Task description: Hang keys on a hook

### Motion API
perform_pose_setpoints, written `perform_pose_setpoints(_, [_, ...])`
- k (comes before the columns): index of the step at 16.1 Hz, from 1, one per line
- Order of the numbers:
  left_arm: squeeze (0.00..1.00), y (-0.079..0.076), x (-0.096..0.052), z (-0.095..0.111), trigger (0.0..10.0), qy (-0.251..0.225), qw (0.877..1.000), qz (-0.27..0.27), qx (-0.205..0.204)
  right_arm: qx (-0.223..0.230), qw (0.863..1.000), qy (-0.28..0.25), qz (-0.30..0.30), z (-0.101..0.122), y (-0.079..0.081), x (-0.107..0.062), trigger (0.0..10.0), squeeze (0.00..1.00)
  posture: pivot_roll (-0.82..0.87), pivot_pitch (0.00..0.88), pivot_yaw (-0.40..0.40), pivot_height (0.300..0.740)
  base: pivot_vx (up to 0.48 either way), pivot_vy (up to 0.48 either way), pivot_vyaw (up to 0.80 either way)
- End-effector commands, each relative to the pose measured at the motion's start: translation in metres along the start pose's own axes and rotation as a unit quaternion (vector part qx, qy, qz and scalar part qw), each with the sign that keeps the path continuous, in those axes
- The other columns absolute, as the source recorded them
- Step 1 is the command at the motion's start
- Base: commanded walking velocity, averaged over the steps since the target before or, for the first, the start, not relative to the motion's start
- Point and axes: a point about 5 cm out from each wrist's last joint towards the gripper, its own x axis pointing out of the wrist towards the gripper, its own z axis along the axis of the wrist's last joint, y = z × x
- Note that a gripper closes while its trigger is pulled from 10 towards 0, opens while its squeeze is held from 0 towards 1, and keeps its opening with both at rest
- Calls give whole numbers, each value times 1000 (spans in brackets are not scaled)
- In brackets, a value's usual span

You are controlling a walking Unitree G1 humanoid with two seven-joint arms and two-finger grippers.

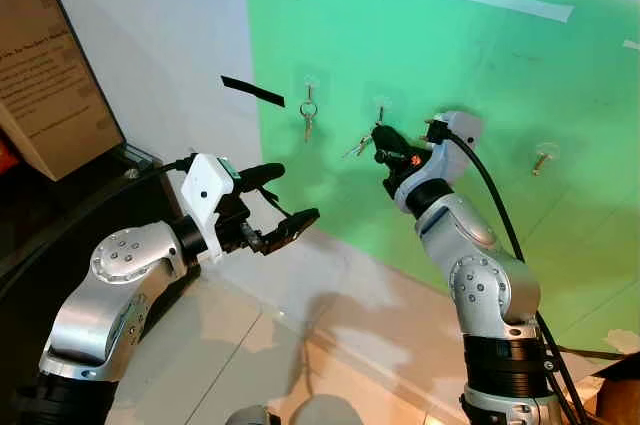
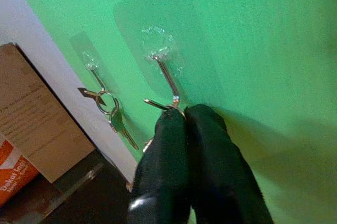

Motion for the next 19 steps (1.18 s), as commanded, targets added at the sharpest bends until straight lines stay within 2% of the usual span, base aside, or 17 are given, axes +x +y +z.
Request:
perform_pose_setpoints(1, [0, 0, 0, 3, 10000, 2, 1000, -5, 11, -7, 1000, 19, -18, -8, -8, -2, 10000, 1000, 65, 0, -4, 740, 0, 0, 0])
perform_pose_setpoints(2, [0, 0, 0, 3, 10000, 2, 1000, -4, 10, -23, 999, 17, -15, -8, -9, -3, 10000, 1000, 63, 0, -4, 740, 0, 0, 0])
perform_pose_setpoints(6, [0, -1, 1, 3, 10000, 1, 1000, -3, 8, -25, 1000, 11, -4, -9, -10, -7, 10000, 1000, 59, 0, -5, 740, 0, 0, 0])
perform_pose_setpoints(9, [0, 1, -2, 0, 10000, 5, 1000, 24, 4, -38, 999, 3, 16, -8, -8, -14, 10000, 1000, 62, 0, -14, 740, 0, 0, 0])
perform_pose_setpoints(11, [0, 5, -7, -3, 10000, 8, 998, 69, 3, -87, 996, -5, 22, -7, -11, -21, 10000, 1000, 64, 0, -25, 740, 0, 0, 400])
perform_pose_setpoints(12, [0, 8, -12, -5, 10000, 5, 993, 117, 2, -95, 995, -4, 15, -12, -17, -25, 10000, 1000, 66, 0, -31, 740, 0, 0, 800])
perform_pose_setpoints(14, [0, 14, -16, -12, 10000, 27, 983, 180, 23, -95, 995, 0, 4, -18, -22, -28, 10000, 1000, 69, 0, -34, 740, 0, 0, 800])
perform_pose_setpoints(15, [0, 16, -18, -17, 10000, 44, 978, 202, 28, -79, 997, 7, -2, -22, -23, -30, 10000, 1000, 69, 0, -37, 740, 0, 0, 800])
perform_pose_setpoints(18, [0, 15, -17, -25, 10000, 64, 970, 232, 32, -68, 997, 25, -7, -31, -23, -31, 10000, 1000, 66, 0, -37, 740, 0, 0, 800])
perform_pose_setpoints(19, [0, 18, -18, -26, 10000, 64, 964, 256, 37, -79, 996, 22, -21, -34, -26, -31, 10000, 1000, 66, 0, -37, 740, 0, 0, 800])
